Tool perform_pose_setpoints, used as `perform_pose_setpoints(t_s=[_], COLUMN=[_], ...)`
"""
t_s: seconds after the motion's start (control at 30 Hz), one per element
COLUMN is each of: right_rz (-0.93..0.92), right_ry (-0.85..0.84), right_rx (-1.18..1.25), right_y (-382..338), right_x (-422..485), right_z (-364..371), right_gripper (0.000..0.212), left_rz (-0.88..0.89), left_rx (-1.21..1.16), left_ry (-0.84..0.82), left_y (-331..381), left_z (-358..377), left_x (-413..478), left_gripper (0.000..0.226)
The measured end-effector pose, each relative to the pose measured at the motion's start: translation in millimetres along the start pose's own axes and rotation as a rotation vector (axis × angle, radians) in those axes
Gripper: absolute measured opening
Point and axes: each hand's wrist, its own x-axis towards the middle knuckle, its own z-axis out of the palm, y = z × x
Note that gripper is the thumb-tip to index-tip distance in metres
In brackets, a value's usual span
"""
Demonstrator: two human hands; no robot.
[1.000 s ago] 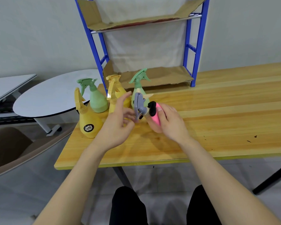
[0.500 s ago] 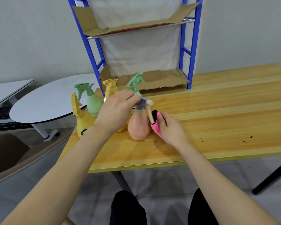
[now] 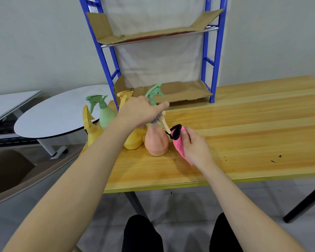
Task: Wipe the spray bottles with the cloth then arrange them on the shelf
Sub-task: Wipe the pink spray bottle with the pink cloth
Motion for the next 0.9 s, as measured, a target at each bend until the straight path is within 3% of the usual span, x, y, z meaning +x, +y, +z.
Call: perform_pose_setpoints(t_s=[0.1,0.2,0.43,0.57,0.63,0.8,0.9], right_rz=[0.003,0.007,-0.147,-0.266,-0.300,-0.001,0.091], right_ry=[0.040,0.103,0.299,0.043,-0.004,-0.165,-0.027], right_rx=[0.017,0.044,0.095,0.020,0.047,-0.156,0.019], right_y=[0,2,-32,-48,-42,-18,-30], right_x=[-2,-2,-8,-16,-19,-4,1], right_z=[-8,-14,0,38,51,64,63], right_gripper=[0.035,0.036,0.030,0.031,0.034,0.029,0.034], left_rz=[-0.023,0.096,0.372,0.368,0.374,0.375,0.370], left_rx=[-0.097,-0.107,-0.142,-0.241,-0.293,-0.311,-0.366], left_ry=[-0.139,-0.170,-0.073,0.013,0.032,0.095,0.147], left_y=[6,2,-17,-40,-55,-90,-101], left_z=[-3,-8,12,21,21,16,18], left_x=[3,1,-11,-19,-24,-32,-36], left_gripper=[0.040,0.014,0.021,0.026,0.025,0.022,0.022])
